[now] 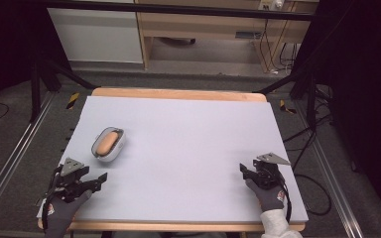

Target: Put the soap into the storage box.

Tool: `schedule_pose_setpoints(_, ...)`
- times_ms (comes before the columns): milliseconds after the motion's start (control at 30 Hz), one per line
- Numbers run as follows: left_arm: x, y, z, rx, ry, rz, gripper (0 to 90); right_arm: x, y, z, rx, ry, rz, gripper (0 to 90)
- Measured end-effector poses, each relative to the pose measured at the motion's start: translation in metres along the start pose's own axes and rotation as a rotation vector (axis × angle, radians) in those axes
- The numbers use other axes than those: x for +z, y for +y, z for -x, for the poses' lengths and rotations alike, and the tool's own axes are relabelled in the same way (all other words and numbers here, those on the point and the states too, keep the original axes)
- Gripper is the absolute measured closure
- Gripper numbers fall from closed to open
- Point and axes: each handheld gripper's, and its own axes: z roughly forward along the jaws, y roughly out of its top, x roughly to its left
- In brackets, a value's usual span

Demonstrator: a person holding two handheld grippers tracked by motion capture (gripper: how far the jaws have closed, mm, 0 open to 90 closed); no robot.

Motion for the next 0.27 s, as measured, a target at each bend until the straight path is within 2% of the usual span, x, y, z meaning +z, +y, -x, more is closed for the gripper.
schedule_pose_setpoints(133, -0.003, -0.002, -0.006, -0.01, 0.016, 0.008, 25.5, -0.004, -0.006, 0.008, -0.001, -0.005, 0.001, 42.6)
schedule_pose_setpoints(200, -0.003, -0.003, -0.007, -0.003, 0.025, 0.003, 25.2, -0.006, -0.009, 0.012, -0.011, -0.021, -0.003, 42.2)
schedule_pose_setpoints(267, -0.001, -0.003, -0.009, 0.002, 0.035, -0.006, 25.2, -0.008, -0.013, 0.015, -0.004, -0.014, -0.014, 42.0)
